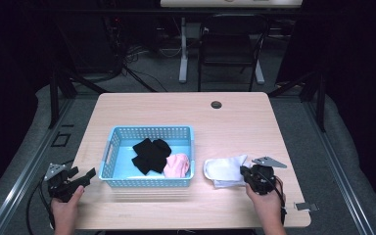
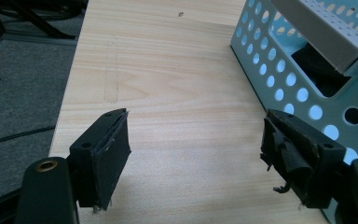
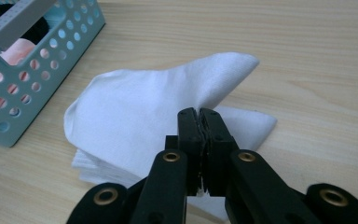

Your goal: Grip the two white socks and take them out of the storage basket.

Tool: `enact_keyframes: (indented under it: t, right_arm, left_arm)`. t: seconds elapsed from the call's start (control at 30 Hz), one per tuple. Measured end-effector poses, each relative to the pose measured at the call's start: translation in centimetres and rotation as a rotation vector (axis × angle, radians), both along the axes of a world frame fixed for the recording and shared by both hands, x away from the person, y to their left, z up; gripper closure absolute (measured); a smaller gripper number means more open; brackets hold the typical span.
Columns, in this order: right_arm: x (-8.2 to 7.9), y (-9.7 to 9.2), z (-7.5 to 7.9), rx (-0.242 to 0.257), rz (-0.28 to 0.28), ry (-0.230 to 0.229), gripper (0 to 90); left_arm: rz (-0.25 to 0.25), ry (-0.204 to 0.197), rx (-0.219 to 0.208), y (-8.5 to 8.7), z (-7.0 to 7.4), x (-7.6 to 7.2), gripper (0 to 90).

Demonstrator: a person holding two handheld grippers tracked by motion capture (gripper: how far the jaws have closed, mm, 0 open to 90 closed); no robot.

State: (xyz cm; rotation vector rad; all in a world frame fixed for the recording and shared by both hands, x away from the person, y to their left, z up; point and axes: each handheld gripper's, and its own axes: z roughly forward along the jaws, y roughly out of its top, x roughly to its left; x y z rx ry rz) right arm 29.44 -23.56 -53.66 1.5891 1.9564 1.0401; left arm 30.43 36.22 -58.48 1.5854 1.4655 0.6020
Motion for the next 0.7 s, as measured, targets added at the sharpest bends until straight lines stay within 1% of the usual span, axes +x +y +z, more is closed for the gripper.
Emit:
enact_keyframes:
  t: [0.07, 0.1, 0.17, 0.2, 0.3, 0.4, 0.5, 0.6, 0.7]
  right_arm:
    - [0.0, -0.2, -0.2, 0.009, -0.007, 0.006, 86.7]
    - [-0.1, -0.2, -0.2, 0.011, -0.013, 0.002, 85.0]
    - [-0.1, -0.3, -0.2, 0.031, -0.015, 0.0, 78.1]
    - [-0.2, -0.3, -0.2, 0.038, -0.019, -0.011, 74.8]
    - [-0.4, -0.1, -0.3, 0.036, -0.013, -0.046, 63.5]
    - [-0.6, 0.2, -0.3, 0.044, -0.011, -0.085, 56.8]
    - [-0.9, 0.1, -0.1, 0.046, -0.014, -0.106, 54.6]
    - [-1.0, -0.3, -0.2, 0.056, -0.033, -0.109, 54.5]
    - [-1.1, -0.8, -0.3, 0.079, -0.06, -0.111, 54.4]
  left_arm:
    - [0.0, -0.001, -0.001, 0.0, 0.0, 0.0, 23.4]
    - [0.0, -0.001, -0.001, 0.0, 0.0, 0.0, 23.4]
    - [0.001, 0.0, 0.0, 0.0, 0.0, 0.0, 23.4]
    - [0.001, 0.001, -0.001, 0.0, 0.0, 0.0, 23.3]
    - [0.0, 0.001, 0.0, 0.0, 0.0, 0.0, 23.3]
    - [-0.001, 0.0, -0.001, 0.0, 0.0, 0.0, 23.4]
    - [0.0, 0.0, -0.002, 0.0, 0.0, 0.0, 23.3]
    - [0.0, 0.001, -0.002, 0.0, 0.0, 0.0, 23.4]
    - [-0.001, 0.001, 0.0, 0.0, 0.0, 0.0, 23.4]
